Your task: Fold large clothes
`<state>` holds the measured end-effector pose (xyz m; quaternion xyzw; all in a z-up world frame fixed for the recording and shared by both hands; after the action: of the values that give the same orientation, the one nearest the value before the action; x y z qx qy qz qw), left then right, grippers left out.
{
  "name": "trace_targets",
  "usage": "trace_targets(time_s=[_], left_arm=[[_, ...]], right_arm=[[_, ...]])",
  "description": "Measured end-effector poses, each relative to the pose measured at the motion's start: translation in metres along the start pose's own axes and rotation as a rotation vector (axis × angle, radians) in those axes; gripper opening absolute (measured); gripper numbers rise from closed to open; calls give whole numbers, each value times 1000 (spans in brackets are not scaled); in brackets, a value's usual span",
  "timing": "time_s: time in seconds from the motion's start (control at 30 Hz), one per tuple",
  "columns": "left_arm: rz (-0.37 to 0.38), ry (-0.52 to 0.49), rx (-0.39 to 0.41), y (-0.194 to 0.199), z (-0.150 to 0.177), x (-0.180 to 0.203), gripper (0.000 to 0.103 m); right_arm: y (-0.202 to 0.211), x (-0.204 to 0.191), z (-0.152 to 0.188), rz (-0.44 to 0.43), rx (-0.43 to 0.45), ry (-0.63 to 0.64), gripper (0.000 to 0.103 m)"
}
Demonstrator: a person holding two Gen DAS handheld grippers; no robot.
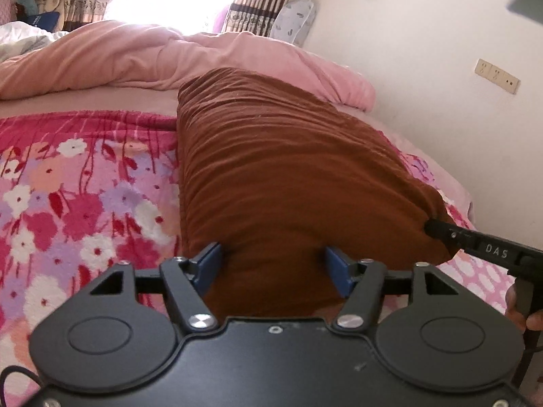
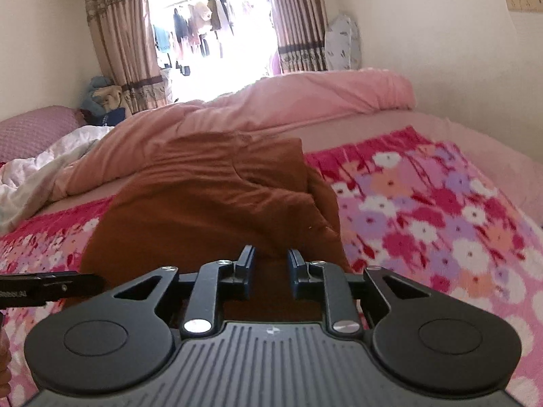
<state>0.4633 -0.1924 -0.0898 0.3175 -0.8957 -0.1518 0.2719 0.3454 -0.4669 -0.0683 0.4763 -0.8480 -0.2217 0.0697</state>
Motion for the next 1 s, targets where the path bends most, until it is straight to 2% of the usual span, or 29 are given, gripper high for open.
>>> trace_targets(time_s=[0.07, 0.1, 0.13, 0.2, 0.3, 0.37, 0.4, 0.5, 0.67, 0.73, 0.87, 1.0], left_arm=[[12, -3, -2, 1, -2, 0, 68], [19, -7, 0, 3, -5, -1, 74], [21, -5, 7, 6, -10, -4, 85], [15, 10, 40, 15, -21, -15, 94], [11, 50, 90, 27, -38, -38, 95], [36, 112, 98, 28, -45, -57, 96], [63, 153, 98, 26, -47, -67, 96], [143, 290, 80, 16, -47, -93, 97], [229, 434, 26, -7, -35, -121, 97], [253, 465, 7, -16, -29, -125, 97], [330, 514, -6, -32, -25, -130, 101], [398, 536, -18, -48, -31, -129, 103]], right_arm=[[-7, 3, 6, -13, -17, -12, 24], [-9, 5, 7, -23, -21, -22, 24], [-7, 5, 7, -33, -17, -25, 24], [0, 10, 0, -83, 6, -47, 33], [6, 27, -20, -199, 16, -148, 60], [2, 40, -33, -240, 26, -203, 86], [-2, 46, -39, -257, 28, -217, 90], [-29, 59, -46, -286, -27, -278, 90], [-85, 67, -28, -441, -245, -425, 91], [-99, 70, -19, -474, -294, -469, 95], [-117, 71, -10, -540, -331, -515, 102], [-136, 66, -5, -600, -401, -536, 103]])
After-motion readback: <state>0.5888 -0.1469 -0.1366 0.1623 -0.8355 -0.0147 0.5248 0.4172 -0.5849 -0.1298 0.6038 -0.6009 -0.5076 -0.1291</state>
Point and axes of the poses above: each gripper's, at about its wrist camera, not at the fingertips, and y roughly against the way its jaws point, x to its right, z to its underside, the point moved 7 cm from there along -y, roughly the way its jaws point, and after that the axes turned 14 degrees about z, right-handed, at the moved point
